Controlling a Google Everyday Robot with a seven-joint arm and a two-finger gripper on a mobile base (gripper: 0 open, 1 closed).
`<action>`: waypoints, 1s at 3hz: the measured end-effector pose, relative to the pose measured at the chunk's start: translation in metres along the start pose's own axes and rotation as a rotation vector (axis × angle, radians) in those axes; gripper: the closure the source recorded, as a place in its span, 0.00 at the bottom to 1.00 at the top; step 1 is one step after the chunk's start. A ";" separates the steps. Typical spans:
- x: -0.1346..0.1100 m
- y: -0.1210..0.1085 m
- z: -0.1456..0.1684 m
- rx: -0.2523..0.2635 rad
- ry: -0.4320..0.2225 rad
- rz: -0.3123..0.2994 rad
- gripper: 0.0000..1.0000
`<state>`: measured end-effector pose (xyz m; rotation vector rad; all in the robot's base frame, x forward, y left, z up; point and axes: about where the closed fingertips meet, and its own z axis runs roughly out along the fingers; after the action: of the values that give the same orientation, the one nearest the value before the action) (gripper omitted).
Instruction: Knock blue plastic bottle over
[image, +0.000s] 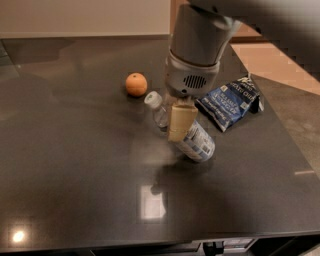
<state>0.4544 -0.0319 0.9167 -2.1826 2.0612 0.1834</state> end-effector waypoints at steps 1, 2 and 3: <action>-0.011 -0.006 0.010 -0.012 0.052 -0.059 0.35; -0.018 -0.009 0.018 -0.024 0.070 -0.102 0.13; -0.018 -0.008 0.027 -0.042 0.068 -0.123 0.00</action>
Offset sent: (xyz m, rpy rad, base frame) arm 0.0014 0.0203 -0.0240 -0.1341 0.0555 0.1678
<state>0.4617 -0.0085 0.8940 -2.3627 1.9658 0.1427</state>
